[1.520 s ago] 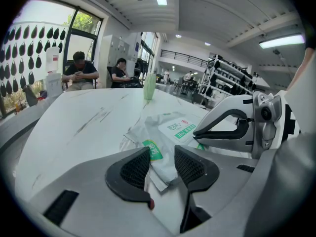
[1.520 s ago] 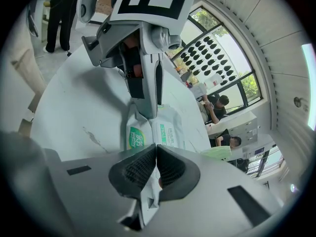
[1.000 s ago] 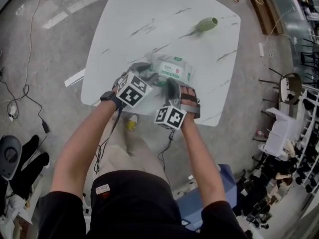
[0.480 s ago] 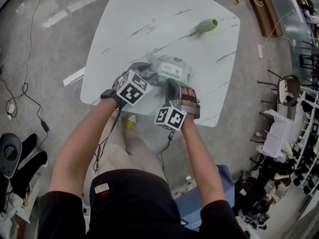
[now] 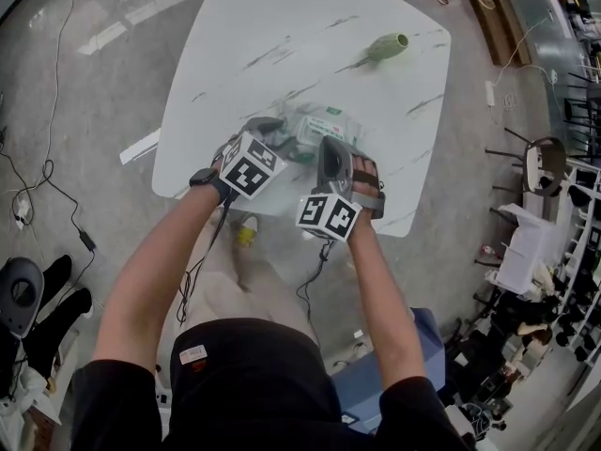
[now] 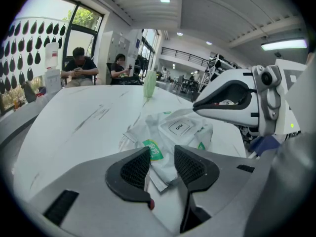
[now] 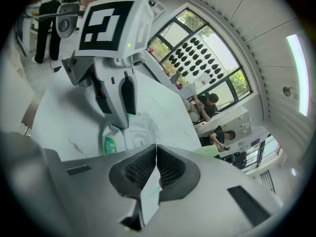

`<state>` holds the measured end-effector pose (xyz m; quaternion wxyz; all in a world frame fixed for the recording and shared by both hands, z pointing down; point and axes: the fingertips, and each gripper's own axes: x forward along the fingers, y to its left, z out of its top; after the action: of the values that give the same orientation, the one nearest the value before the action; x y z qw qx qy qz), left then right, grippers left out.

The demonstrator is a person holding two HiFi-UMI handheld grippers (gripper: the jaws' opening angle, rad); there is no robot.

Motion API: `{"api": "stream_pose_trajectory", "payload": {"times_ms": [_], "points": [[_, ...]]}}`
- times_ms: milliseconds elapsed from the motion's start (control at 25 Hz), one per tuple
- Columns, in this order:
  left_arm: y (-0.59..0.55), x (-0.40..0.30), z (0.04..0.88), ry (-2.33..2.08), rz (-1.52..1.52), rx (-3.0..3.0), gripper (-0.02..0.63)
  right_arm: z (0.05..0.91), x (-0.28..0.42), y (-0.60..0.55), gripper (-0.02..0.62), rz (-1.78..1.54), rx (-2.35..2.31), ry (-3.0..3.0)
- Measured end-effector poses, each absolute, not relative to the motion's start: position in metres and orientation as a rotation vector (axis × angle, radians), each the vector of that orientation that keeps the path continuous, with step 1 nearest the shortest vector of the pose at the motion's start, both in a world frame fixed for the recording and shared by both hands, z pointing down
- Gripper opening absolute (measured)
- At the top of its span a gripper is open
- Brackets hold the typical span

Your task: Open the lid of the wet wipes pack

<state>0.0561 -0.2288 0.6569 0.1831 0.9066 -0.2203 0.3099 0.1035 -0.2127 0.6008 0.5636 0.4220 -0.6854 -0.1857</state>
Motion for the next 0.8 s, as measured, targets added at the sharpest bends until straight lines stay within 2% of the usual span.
{"api": "stream_pose_trajectory", "payload": {"times_ms": [400, 800], "points": [[-0.229, 0.057, 0.657, -0.624, 0.873, 2.559, 0.176, 0.596, 0.108, -0.221, 0.009, -0.414, 1.002, -1.632], [-0.229, 0.056, 0.657, -0.634, 0.868, 2.574, 0.175, 0.587, 0.114, -0.237, 0.014, -0.212, 1.014, -1.868]]}}
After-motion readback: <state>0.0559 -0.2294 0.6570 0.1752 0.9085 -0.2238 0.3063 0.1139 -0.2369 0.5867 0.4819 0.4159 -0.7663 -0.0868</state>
